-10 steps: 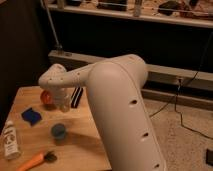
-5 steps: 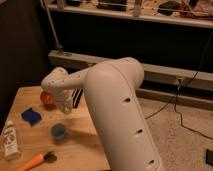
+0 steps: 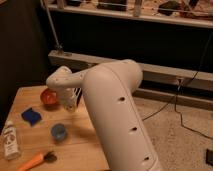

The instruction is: Push the eraser across the table

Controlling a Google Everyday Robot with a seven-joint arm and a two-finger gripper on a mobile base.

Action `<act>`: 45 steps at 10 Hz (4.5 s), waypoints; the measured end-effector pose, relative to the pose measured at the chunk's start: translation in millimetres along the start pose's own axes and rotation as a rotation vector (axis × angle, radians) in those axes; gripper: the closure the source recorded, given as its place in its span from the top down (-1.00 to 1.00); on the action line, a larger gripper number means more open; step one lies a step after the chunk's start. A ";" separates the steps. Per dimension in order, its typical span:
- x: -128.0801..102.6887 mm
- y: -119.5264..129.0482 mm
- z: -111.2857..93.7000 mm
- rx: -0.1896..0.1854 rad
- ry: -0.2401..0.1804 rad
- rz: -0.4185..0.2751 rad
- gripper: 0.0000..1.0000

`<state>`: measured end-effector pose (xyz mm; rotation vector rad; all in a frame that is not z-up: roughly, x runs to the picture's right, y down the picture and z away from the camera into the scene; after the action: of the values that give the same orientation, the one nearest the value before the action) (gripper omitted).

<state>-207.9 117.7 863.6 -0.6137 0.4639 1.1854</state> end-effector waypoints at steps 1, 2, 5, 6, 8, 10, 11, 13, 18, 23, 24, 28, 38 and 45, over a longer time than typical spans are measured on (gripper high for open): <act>-2.8 -0.3 1.4 0.000 0.000 -0.002 -1.00; -5.9 0.3 2.3 0.001 -0.001 -0.007 -1.00; -13.7 3.4 4.1 -0.005 -0.001 -0.015 -1.00; -15.2 4.7 4.8 -0.007 0.001 -0.017 -1.00; -17.9 8.0 5.9 -0.012 0.006 -0.021 -1.00; -19.7 11.9 7.5 -0.019 0.010 -0.025 -1.00; -20.1 13.9 9.0 -0.023 0.014 -0.028 -1.00; -20.8 16.3 11.7 -0.026 0.019 -0.032 -1.00; -25.9 13.2 17.5 -0.019 0.027 -0.027 -1.00; -62.7 -32.8 7.7 0.059 -0.018 0.005 -1.00; -78.2 -59.5 -2.7 0.115 -0.042 0.012 -1.00; -130.8 -141.1 -55.1 0.305 -0.156 0.042 -1.00; -78.5 -49.3 -157.8 0.111 -0.268 0.199 -1.00; 96.7 4.5 -139.8 -0.038 -0.104 0.176 -1.00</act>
<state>-184.0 94.9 696.8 -0.5492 0.4144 1.3888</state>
